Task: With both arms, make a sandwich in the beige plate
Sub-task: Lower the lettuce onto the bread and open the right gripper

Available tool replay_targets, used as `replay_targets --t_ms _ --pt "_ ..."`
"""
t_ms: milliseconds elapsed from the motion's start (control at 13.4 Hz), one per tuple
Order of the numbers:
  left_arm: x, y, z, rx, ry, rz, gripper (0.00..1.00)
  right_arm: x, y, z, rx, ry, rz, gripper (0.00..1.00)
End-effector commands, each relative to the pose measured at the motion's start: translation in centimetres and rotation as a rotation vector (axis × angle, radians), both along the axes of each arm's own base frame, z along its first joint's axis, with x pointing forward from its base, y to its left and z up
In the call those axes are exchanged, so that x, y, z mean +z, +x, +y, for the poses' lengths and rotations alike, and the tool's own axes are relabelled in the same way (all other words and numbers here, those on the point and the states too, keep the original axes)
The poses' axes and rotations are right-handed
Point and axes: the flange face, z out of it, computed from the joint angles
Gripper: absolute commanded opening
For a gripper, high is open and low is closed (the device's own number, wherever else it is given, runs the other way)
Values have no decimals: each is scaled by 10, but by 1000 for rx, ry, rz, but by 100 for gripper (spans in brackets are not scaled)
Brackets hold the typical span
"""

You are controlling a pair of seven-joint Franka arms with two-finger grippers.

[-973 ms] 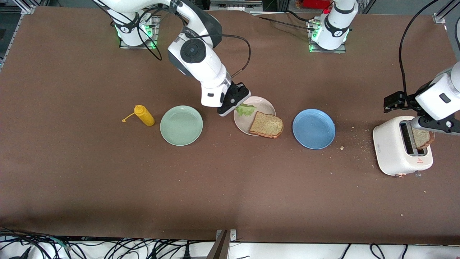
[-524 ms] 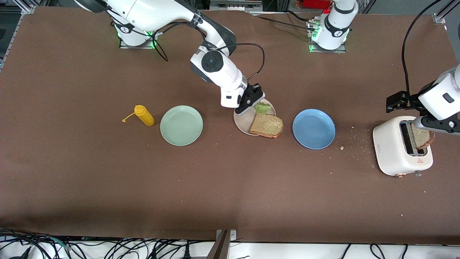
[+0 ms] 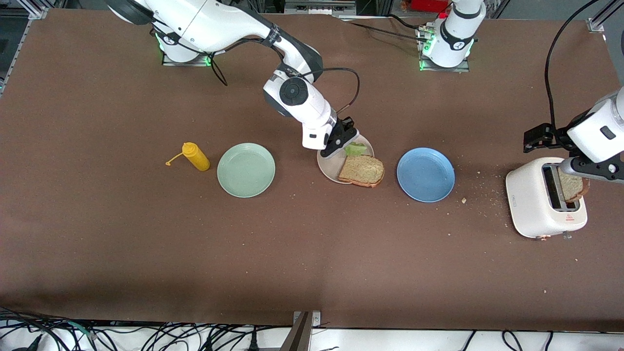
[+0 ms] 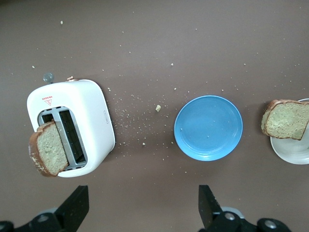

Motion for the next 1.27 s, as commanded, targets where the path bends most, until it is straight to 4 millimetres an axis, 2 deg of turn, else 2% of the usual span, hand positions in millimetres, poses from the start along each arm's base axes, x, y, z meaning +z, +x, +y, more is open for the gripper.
replay_targets --t_ms 0,374,524,599,674,973,1048,1123,1197 --pt "7 -5 1 -21 20 -1 100 -3 11 -3 36 -33 -83 100" --pt "7 -4 2 -21 20 -1 100 -3 10 -3 39 -31 -84 100" --pt "6 -4 14 -4 18 2 100 9 16 -6 33 -25 -98 100" --pt "6 -3 18 6 18 -2 100 23 21 -9 24 -20 -113 100" --pt "-4 1 28 13 13 12 100 34 30 -19 8 -24 -122 100" --pt "-12 -3 117 128 -2 21 100 66 51 -55 -10 -159 -69 100" --pt "-19 0 131 102 0 16 100 76 51 -64 -10 -197 -55 100" --pt "-24 4 143 86 4 -11 100 79 52 -72 -11 -234 -33 100" --pt "-37 7 161 97 4 -20 100 79 63 -92 -30 -275 -3 100"
